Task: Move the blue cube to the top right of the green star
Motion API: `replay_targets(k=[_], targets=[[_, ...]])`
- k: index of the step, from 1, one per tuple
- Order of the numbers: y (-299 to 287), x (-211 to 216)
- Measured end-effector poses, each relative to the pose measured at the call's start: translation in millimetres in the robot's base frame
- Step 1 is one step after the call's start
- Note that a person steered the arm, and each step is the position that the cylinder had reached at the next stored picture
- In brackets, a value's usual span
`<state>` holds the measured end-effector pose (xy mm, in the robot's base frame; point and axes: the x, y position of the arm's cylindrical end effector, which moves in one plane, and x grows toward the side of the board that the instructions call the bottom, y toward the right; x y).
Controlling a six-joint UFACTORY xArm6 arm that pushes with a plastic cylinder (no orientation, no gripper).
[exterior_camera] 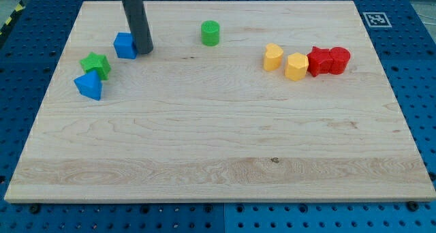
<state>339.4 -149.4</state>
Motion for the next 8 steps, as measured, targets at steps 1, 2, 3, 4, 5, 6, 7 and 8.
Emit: replay_targets(k=[1,2,3,4,5,6,7,8], targets=[[-6,-4],[-5,-20],[4,-40],[5,-50],[5,-51],[-4,-51],[-27,-51],[-30,-39]])
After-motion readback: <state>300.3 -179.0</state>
